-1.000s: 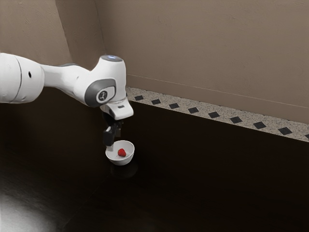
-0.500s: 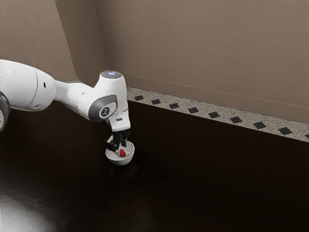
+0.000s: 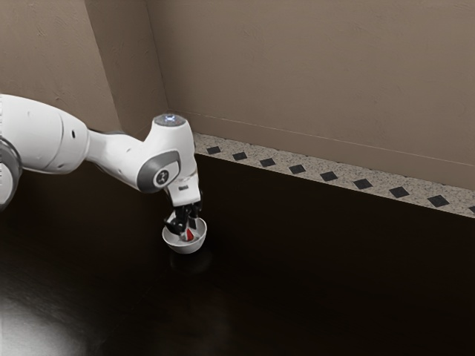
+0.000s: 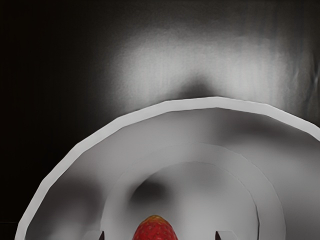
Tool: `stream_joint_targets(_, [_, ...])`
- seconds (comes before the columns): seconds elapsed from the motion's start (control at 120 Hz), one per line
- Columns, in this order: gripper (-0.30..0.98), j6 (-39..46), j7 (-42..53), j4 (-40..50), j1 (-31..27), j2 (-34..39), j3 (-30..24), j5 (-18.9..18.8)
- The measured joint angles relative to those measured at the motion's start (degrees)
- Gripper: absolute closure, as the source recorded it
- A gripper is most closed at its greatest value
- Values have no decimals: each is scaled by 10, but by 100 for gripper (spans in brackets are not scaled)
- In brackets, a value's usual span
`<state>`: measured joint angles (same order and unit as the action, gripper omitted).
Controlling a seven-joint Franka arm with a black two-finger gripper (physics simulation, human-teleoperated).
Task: Take strawberry from the bowl
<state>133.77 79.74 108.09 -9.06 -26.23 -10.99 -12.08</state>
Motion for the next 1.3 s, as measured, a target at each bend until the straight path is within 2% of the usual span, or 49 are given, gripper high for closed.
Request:
stream_joint_targets(0.425, [46,3,-4,0,0,-8,11,6])
stream_joint_targets(0.667, [62,5,-5,0,1,-8,11,2])
stream_joint_targets(0.842, [66,8,-7,0,1,-4,11,2])
stream_joint_targets(1.025, [69,9,-9,4,6,36,10,4])
stream_joint_targets(1.1, [70,8,-11,6,14,53,-1,5])
stream_joint_targets(1.3, [71,8,-25,0,46,46,-80,3])
